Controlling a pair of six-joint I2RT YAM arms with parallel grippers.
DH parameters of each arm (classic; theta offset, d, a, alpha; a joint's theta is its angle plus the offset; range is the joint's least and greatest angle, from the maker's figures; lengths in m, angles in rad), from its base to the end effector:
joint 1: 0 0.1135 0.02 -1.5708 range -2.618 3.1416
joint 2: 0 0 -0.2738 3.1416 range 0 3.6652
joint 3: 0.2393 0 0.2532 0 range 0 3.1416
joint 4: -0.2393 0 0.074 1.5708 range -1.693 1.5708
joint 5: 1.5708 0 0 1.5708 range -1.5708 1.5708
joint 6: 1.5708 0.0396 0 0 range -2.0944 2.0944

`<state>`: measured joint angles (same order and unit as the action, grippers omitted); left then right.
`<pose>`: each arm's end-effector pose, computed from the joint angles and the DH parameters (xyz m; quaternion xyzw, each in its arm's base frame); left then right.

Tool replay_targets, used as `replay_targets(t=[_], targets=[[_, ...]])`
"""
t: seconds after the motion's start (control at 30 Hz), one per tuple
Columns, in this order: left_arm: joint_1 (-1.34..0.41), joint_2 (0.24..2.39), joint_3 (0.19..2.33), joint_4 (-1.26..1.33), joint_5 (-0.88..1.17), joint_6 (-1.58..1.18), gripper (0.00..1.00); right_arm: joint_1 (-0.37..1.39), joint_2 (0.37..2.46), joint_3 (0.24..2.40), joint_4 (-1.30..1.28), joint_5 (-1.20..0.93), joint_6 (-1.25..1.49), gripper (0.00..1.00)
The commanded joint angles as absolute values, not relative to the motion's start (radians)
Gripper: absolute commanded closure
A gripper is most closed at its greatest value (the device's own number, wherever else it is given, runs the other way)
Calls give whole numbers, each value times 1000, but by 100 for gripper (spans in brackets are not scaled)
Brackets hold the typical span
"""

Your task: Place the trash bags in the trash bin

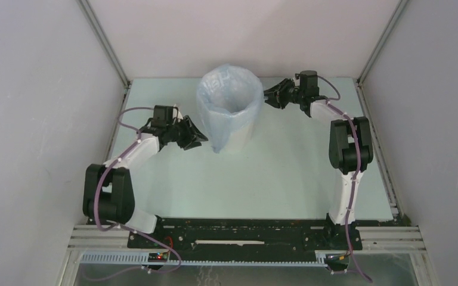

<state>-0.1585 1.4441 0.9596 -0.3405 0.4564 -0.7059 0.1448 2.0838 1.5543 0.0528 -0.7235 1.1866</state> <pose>0.2988 -0.0654 0.2432 -0.1658 0.8956 -0.3400 0.2340 0.4802 0.0965 0.2320 0.2379 0.7845 0.5382 0.1960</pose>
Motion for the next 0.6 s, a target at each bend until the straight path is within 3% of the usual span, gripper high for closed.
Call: replay_targets(t=[0.0,0.07,0.23,0.57], targets=[[-162,1521,1051,-268,477,-752,58,168,2109,1519,119,-719,1251,66],[-163,1556,1066,-250,484,-775,61,174,2100,1470,130,-702,1253,79],[-163,1596,1089,-214,493,-804,64,206,2085,1433,99,-681,1202,90],[-163,1575,1069,-235,480,-779,64,245,2122,1456,-119,-585,1006,94]])
